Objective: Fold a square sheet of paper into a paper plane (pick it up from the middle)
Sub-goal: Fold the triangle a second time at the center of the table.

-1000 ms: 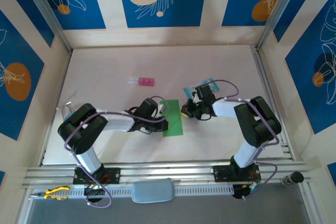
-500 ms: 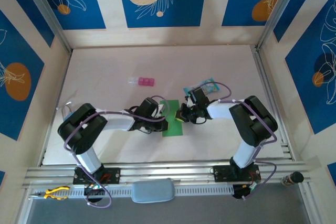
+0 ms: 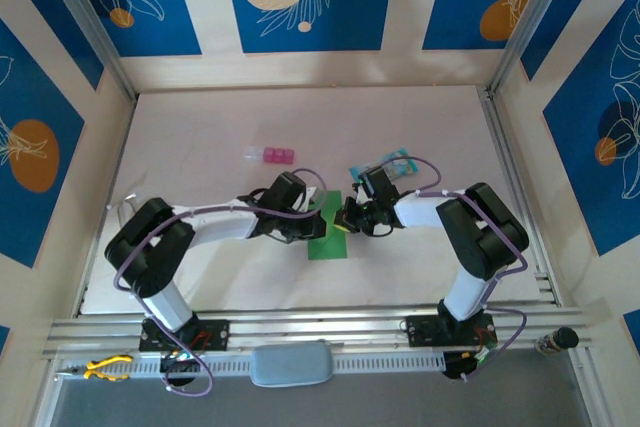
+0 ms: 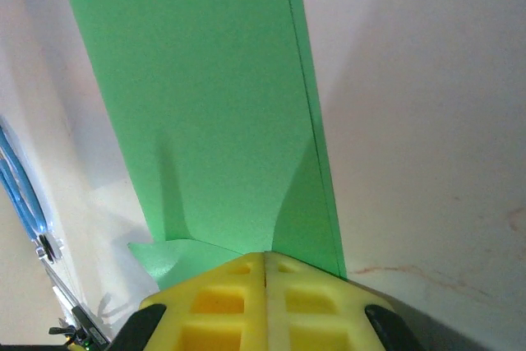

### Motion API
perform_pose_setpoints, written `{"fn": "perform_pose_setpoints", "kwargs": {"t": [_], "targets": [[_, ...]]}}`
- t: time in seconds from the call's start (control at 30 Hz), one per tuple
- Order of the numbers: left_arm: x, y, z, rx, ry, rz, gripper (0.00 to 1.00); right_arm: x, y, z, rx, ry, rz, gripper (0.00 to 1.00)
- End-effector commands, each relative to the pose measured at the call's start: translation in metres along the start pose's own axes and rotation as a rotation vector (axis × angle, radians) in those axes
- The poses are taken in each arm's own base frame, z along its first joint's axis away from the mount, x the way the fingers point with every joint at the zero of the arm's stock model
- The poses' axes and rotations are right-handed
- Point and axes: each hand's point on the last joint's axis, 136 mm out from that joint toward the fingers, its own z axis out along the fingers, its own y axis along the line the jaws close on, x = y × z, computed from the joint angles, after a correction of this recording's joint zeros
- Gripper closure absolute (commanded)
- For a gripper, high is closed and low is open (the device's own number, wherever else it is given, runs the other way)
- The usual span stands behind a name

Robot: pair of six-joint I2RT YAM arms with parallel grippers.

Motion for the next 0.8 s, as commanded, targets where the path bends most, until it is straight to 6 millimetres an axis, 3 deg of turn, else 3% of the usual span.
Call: {"fn": "perform_pose_setpoints", "kwargs": {"t": [0.0, 0.4, 0.77], "targets": [[-0.004, -0.007, 0.013, 0.05, 0.035, -0.038, 1.0, 0.013, -0.031, 0.009, 0.101, 0.032, 0.057, 1.0], [-0.009, 0.007, 0.035, 0.023, 0.04, -0.08, 0.99, 0.016, -0.034, 0.011, 0.108, 0.044, 0.063, 1.0], [0.026, 0.041, 0.023, -0.082, 0.078, -0.089, 0.96, 0.018, -0.04, 0.012, 0.138, 0.052, 0.07, 1.0]]}}
